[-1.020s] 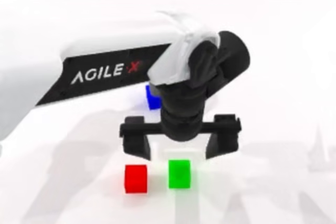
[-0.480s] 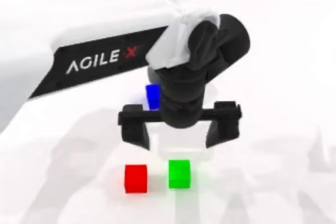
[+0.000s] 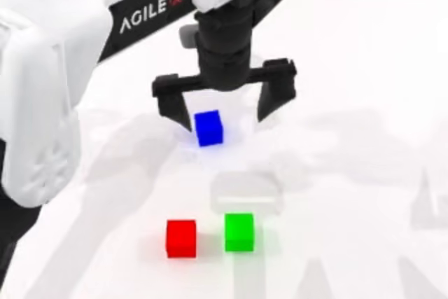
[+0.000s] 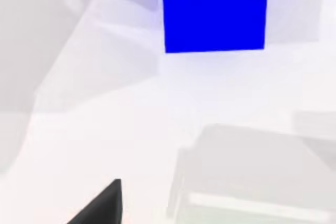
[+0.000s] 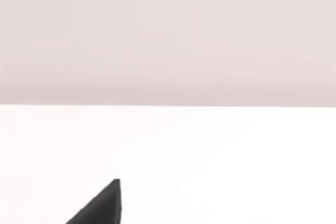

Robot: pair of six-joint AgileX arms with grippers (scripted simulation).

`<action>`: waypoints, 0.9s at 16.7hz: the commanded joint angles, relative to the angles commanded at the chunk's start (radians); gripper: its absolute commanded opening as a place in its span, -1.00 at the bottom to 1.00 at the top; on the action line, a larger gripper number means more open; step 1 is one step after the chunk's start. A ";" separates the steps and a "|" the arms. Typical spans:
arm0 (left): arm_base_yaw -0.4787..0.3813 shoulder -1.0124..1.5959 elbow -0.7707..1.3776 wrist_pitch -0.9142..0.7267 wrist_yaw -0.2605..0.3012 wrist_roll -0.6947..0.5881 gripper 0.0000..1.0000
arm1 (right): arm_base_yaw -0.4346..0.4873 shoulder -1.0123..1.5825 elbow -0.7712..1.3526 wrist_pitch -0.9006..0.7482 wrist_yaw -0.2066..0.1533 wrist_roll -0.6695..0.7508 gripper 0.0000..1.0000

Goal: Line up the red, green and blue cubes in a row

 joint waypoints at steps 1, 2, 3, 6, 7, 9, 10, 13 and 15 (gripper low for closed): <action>0.027 0.037 0.059 -0.018 0.002 0.012 1.00 | 0.000 0.000 0.000 0.000 0.000 0.000 1.00; 0.052 0.070 0.109 -0.035 0.003 0.023 1.00 | 0.000 0.000 0.000 0.000 0.000 0.000 1.00; 0.073 0.097 0.148 -0.048 0.005 0.033 1.00 | 0.000 0.000 0.000 0.000 0.000 0.000 1.00; 0.107 0.135 0.201 -0.066 0.006 0.049 1.00 | 0.000 0.000 0.000 0.000 0.000 0.000 1.00; 0.107 0.135 0.201 -0.066 0.006 0.049 1.00 | 0.000 0.000 0.000 0.000 0.000 0.000 1.00; 0.107 0.135 0.201 -0.066 0.006 0.049 1.00 | 0.000 0.000 0.000 0.000 0.000 0.000 1.00; 0.102 0.132 0.199 -0.064 0.005 0.048 1.00 | 0.000 0.000 0.000 0.000 0.000 0.000 1.00; 0.105 0.137 0.159 -0.024 0.006 0.048 1.00 | 0.000 0.000 0.000 0.000 0.000 0.000 1.00; 0.106 0.146 0.094 0.051 0.006 0.049 1.00 | 0.000 0.000 0.000 0.000 0.000 0.000 1.00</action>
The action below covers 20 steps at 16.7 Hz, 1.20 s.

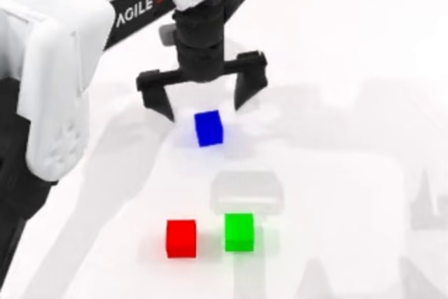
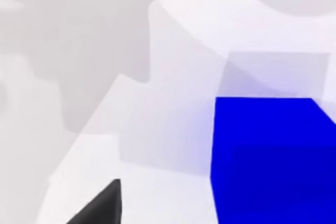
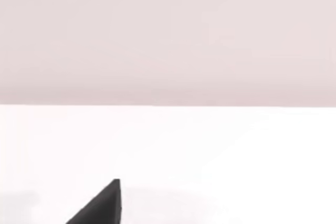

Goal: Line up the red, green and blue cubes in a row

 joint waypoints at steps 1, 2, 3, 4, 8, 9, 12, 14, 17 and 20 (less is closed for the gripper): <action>0.000 0.006 -0.037 0.047 0.000 0.001 1.00 | 0.000 0.000 0.000 0.000 0.000 0.000 1.00; 0.001 0.012 -0.074 0.095 0.000 0.001 1.00 | 0.000 0.000 0.000 0.000 0.000 0.000 1.00; 0.001 0.019 -0.109 0.137 0.000 0.002 1.00 | 0.000 0.000 0.000 0.000 0.000 0.000 1.00; 0.002 0.024 -0.139 0.170 0.000 0.002 1.00 | 0.000 0.000 0.000 0.000 0.000 0.000 1.00; 0.002 0.032 -0.172 0.206 0.000 0.002 1.00 | 0.000 0.000 0.000 0.000 0.000 0.000 1.00; 0.002 0.032 -0.172 0.206 0.000 0.002 1.00 | 0.000 0.000 0.000 0.000 0.000 0.000 1.00; 0.002 0.032 -0.172 0.206 0.000 0.002 0.70 | 0.000 0.000 0.000 0.000 0.000 0.000 1.00; 0.002 0.032 -0.172 0.206 0.000 0.002 0.40 | 0.000 0.000 0.000 0.000 0.000 0.000 1.00; 0.002 0.032 -0.172 0.206 0.000 0.002 -0.06 | 0.000 0.000 0.000 0.000 0.000 0.000 1.00; 0.002 0.032 -0.172 0.206 0.000 0.002 -0.51 | 0.000 0.000 0.000 0.000 0.000 0.000 1.00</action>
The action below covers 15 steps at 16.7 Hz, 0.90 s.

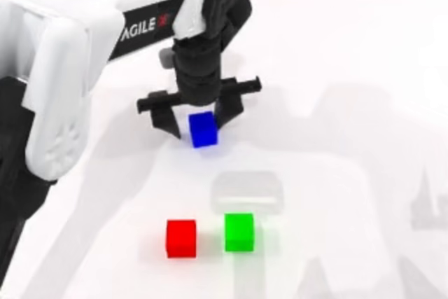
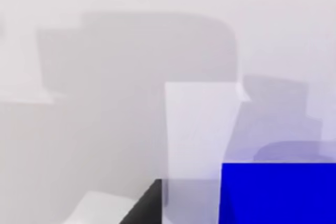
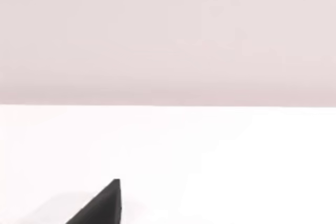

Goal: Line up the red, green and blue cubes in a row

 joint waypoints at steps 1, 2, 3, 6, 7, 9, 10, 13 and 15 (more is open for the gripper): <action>0.000 0.000 0.000 0.000 0.000 0.000 -0.66 | 0.000 0.000 0.000 0.000 0.000 0.000 1.00; 0.000 0.000 0.000 0.000 0.000 0.000 -0.81 | 0.000 0.000 0.000 0.000 0.000 0.000 1.00; 0.000 0.000 0.000 0.000 0.000 0.000 -0.96 | 0.000 0.000 0.000 0.000 0.000 0.000 1.00; 0.000 0.000 0.000 0.000 0.000 0.000 -1.00 | 0.000 0.000 0.000 0.000 0.000 0.000 1.00; 0.000 0.000 0.000 0.000 0.000 0.000 -1.00 | 0.000 0.000 0.000 0.000 0.000 0.000 1.00; 0.000 0.000 0.000 0.000 0.000 0.000 -1.00 | 0.000 0.000 0.000 0.000 0.000 0.000 1.00; 0.000 0.000 0.000 0.000 0.000 0.000 -1.00 | 0.000 0.000 0.000 0.000 0.000 0.000 1.00; 0.001 -0.040 0.001 -0.025 -0.014 0.015 -1.00 | 0.000 0.000 0.000 0.000 0.000 0.000 1.00; 0.003 -0.042 0.037 -0.063 -0.013 0.015 -1.00 | 0.000 0.000 0.000 0.000 0.000 0.000 1.00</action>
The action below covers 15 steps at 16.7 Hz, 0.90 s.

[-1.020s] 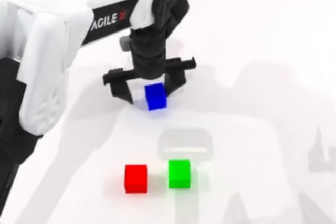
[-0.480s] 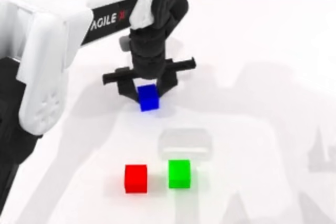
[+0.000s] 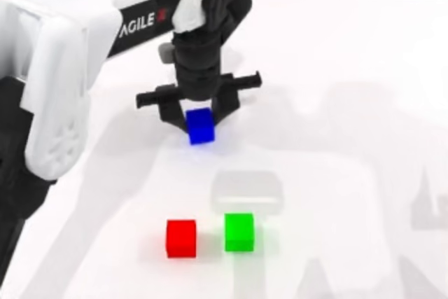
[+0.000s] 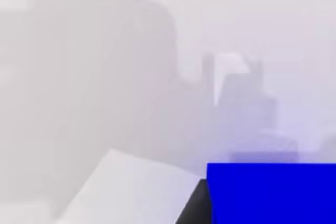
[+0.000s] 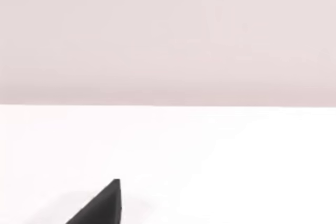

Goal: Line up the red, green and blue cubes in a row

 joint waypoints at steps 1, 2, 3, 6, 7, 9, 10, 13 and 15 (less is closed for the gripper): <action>0.002 -0.004 0.027 -0.030 0.001 0.000 -1.00 | 0.000 0.000 0.000 0.000 0.000 0.000 1.00; 0.004 -0.008 0.058 -0.065 0.001 0.000 -1.00 | 0.000 0.000 0.000 0.000 0.000 0.000 1.00; 0.007 -0.012 0.090 -0.105 0.001 0.000 -1.00 | 0.000 0.000 0.000 0.000 0.000 0.000 1.00; 0.015 -0.025 0.169 -0.197 -0.001 -0.001 -1.00 | 0.000 0.000 0.000 0.000 0.000 0.000 1.00; 0.017 -0.028 0.181 -0.209 -0.001 -0.001 -1.00 | 0.000 0.000 0.000 0.000 0.000 0.000 1.00; 0.017 -0.029 0.183 -0.212 -0.001 -0.001 -1.00 | 0.000 0.000 0.000 0.000 0.000 0.000 1.00; 0.017 -0.029 0.183 -0.212 -0.001 -0.001 -1.00 | 0.000 0.000 0.000 0.000 0.000 0.000 1.00; -0.005 -0.028 0.177 -0.210 -0.002 -0.010 -1.00 | 0.000 0.000 0.000 0.000 0.000 0.000 1.00; -0.062 -0.043 0.163 -0.209 -0.002 -0.043 -1.00 | 0.000 0.000 0.000 0.000 0.000 0.000 1.00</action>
